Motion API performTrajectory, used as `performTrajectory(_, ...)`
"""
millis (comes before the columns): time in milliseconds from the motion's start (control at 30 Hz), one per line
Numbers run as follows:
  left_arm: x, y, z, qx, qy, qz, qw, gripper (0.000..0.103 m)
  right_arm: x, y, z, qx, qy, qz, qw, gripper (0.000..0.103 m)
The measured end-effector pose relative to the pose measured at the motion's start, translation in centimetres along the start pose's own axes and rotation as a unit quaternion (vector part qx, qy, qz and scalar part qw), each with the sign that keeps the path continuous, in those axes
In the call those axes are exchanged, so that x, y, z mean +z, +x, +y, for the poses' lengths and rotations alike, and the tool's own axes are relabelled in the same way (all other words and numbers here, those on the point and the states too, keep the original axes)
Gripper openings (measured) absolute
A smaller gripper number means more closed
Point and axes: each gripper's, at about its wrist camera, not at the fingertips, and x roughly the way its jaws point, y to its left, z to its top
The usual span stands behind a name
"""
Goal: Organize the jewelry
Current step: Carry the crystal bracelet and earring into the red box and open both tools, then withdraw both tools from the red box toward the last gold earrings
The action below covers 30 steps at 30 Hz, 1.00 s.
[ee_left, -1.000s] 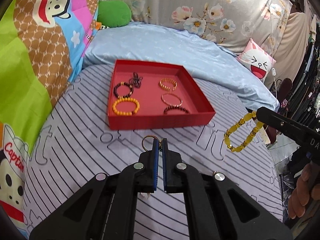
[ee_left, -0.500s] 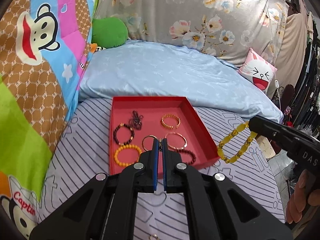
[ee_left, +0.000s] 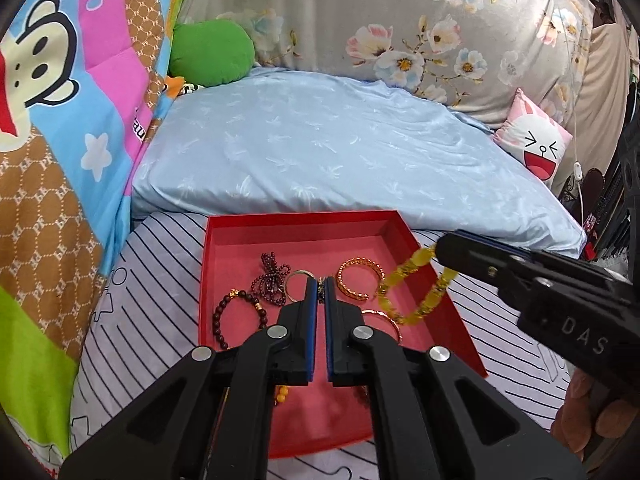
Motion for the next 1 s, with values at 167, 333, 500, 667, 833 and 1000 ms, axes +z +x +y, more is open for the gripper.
performTrajectory(167, 0.2, 2.8, 0.2, -0.002, -0.005, 0.018, 0.9998, 0.003, 0.2, 3.7, -1.0, -0.009, 0.005, 0.019, 1.0, 0.009)
performTrajectory(333, -0.1, 5.7, 0.5, -0.002, -0.01, 0.04, 0.9991, 0.003, -0.9, 7.3, -3.7, -0.023, 0.03, 0.056, 0.998, 0.009)
performTrajectory(500, -0.7, 8.0, 0.7, -0.004, -0.018, 0.063, 0.9978, 0.003, -2.3, 8.9, -6.0, -0.042, 0.048, 0.078, 0.995, 0.009)
performTrajectory(667, -1.6, 9.0, 0.8, -0.004, -0.023, 0.076, 0.9968, 0.003, -3.3, 9.1, -7.0, -0.045, 0.055, 0.087, 0.994, 0.009)
performTrajectory(833, -1.7, 9.1, 0.5, 0.002, -0.021, 0.073, 0.9971, 0.005, -3.7, 9.2, -6.5, -0.053, 0.043, 0.085, 0.994, 0.012)
performTrajectory(1000, -1.7, 8.4, 0.6, 0.02, -0.023, 0.06, 0.9977, 0.031, -3.8, 8.4, -6.5, -0.052, 0.052, 0.072, 0.995, 0.026)
